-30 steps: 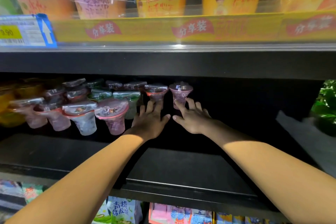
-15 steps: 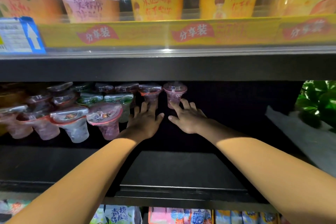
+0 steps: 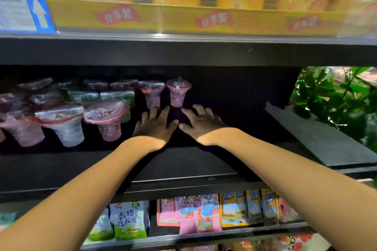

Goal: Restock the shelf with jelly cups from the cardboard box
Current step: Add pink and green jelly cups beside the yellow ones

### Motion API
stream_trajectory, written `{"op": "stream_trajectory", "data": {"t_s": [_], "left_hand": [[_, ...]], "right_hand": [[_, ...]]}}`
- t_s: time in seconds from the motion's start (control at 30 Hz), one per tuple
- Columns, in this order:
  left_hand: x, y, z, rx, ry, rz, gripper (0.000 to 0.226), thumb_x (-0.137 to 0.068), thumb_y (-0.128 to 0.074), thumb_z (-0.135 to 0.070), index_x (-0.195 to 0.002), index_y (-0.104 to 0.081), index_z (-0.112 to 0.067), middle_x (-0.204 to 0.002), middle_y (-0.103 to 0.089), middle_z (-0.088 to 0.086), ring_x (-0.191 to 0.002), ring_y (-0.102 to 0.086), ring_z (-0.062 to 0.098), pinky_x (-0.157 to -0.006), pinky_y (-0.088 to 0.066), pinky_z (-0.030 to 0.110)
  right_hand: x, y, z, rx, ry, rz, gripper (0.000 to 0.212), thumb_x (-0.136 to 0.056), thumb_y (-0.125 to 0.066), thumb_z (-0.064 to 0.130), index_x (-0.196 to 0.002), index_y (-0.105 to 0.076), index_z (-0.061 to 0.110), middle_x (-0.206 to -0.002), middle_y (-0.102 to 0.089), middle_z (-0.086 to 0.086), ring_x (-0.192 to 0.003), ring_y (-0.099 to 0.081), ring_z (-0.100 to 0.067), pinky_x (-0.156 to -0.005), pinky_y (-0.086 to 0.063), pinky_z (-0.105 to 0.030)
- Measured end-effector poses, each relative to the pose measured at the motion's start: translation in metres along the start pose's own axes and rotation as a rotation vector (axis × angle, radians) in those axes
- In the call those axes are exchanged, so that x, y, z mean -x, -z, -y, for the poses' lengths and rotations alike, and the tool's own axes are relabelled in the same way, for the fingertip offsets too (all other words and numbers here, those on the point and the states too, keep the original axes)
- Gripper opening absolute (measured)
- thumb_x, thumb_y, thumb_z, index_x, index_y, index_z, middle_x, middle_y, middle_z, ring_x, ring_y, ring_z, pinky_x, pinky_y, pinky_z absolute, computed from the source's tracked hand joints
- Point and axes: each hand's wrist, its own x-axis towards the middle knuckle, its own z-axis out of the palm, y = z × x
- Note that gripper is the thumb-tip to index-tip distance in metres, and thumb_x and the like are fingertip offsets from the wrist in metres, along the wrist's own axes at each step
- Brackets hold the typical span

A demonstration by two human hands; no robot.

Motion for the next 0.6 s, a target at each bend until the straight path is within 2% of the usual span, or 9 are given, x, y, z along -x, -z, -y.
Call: {"op": "stream_trajectory", "data": {"t_s": [0.23,0.33,0.37,0.47,0.6], "left_hand": [[0.049,0.019,-0.01,0.028,-0.056,-0.006,0.062,-0.101,-0.032,-0.056,-0.157,-0.018,-0.032,-0.162,-0.018,0.002,-0.144,-0.018,0.034,-0.115,-0.021,0.049],[0.085,0.035,-0.01,-0.094,-0.006,0.0,0.061,-0.102,-0.029,-0.058,-0.145,-0.041,-0.018,-0.15,-0.04,0.016,-0.135,-0.035,0.041,-0.107,-0.032,0.05],[0.098,0.04,-0.01,-0.133,-0.002,-0.035,0.061,-0.102,-0.03,-0.058,-0.143,-0.043,-0.015,-0.146,-0.044,0.019,-0.132,-0.038,0.042,-0.104,-0.035,0.05],[0.14,0.046,-0.005,-0.148,-0.028,-0.128,0.064,-0.101,-0.032,-0.058,-0.155,-0.026,-0.024,-0.154,-0.03,0.012,-0.139,-0.027,0.037,-0.106,-0.034,0.051],[0.208,0.044,0.001,-0.195,0.01,-0.126,0.067,-0.101,-0.031,-0.059,-0.158,-0.016,-0.029,-0.161,-0.02,0.004,-0.144,-0.019,0.031,-0.113,-0.031,0.049]], "right_hand": [[0.05,0.009,0.009,-0.019,-0.034,-0.014,0.062,-0.101,-0.033,0.057,-0.157,-0.016,0.036,-0.165,-0.007,-0.001,-0.148,-0.013,-0.033,-0.119,-0.019,-0.051],[0.079,0.014,0.016,-0.003,0.012,-0.058,0.061,-0.102,-0.032,0.058,-0.157,-0.018,0.035,-0.165,-0.01,-0.005,-0.148,-0.015,-0.036,-0.117,-0.021,-0.053],[0.089,0.016,0.019,0.012,0.031,-0.089,0.061,-0.102,-0.032,0.058,-0.157,-0.019,0.034,-0.165,-0.013,-0.007,-0.147,-0.018,-0.038,-0.116,-0.023,-0.054],[0.12,0.017,0.026,0.033,0.106,-0.155,0.063,-0.101,-0.033,0.059,-0.157,-0.021,0.032,-0.163,-0.019,-0.012,-0.145,-0.023,-0.038,-0.116,-0.027,-0.053],[0.165,0.008,0.037,0.022,0.213,-0.128,0.065,-0.102,-0.035,0.057,-0.158,-0.014,0.033,-0.166,-0.011,-0.009,-0.152,-0.009,-0.032,-0.122,-0.01,-0.054]]}}
